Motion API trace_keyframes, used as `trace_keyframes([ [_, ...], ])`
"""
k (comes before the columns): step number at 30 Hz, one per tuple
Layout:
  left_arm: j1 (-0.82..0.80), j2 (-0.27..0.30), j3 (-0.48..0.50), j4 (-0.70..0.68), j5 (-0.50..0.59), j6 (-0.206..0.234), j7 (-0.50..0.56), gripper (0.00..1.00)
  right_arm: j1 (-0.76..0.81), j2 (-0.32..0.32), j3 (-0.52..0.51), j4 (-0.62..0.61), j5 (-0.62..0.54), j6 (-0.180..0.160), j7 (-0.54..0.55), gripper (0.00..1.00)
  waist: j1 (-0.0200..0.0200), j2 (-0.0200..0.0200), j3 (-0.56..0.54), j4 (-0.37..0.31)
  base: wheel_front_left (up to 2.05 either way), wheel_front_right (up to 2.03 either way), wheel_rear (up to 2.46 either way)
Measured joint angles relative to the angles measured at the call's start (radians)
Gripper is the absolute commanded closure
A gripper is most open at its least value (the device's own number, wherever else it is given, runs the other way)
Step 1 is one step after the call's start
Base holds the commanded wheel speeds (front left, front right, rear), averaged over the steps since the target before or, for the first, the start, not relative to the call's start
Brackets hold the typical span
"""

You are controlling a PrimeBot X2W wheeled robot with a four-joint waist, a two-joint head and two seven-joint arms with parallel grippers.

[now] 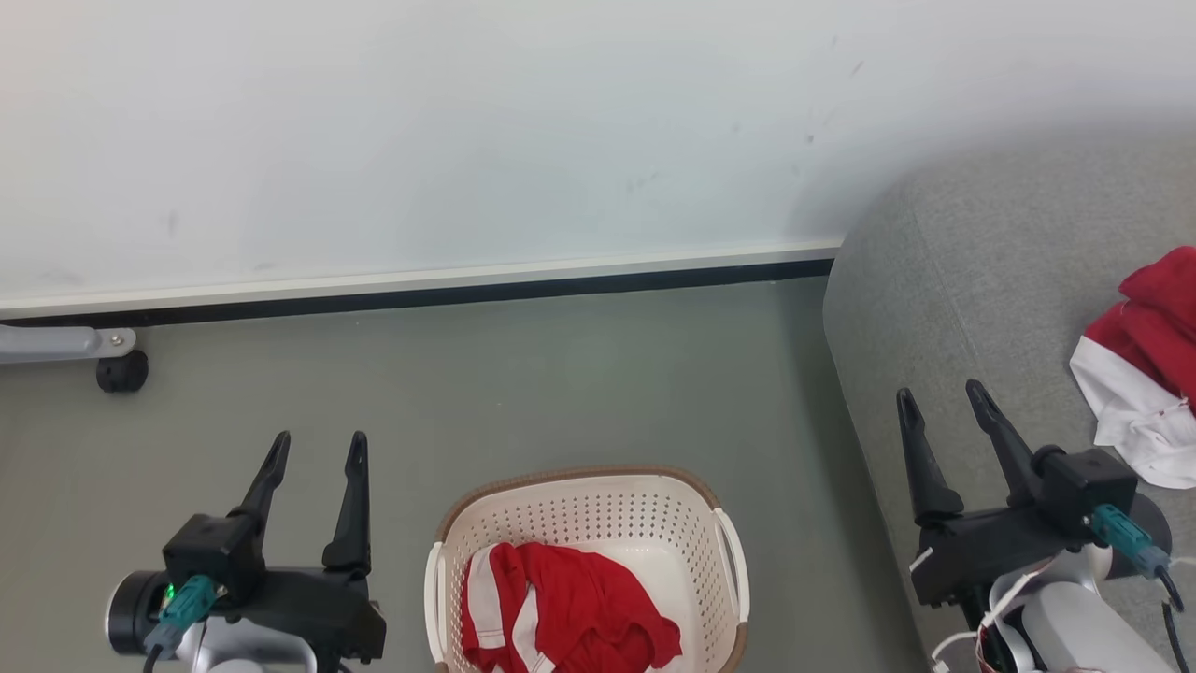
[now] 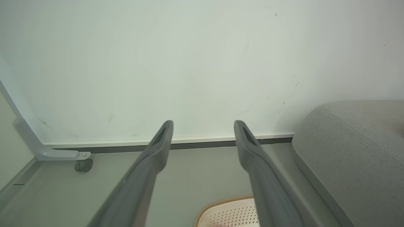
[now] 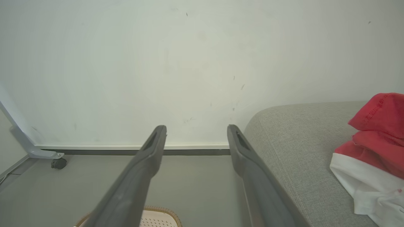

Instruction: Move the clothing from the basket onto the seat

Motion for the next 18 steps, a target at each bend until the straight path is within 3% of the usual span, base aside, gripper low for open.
trace_keyframes([
  [18,0.081,-0.002,0.052,-0.023,0.001,0.009,-0.004,0.00,0.122,-0.021,-0.032,-0.120,-0.006,-0.018,0.027,0.00,-0.0001,-0.0001,-0.055,0.004,0.00,0.00,0.00],
])
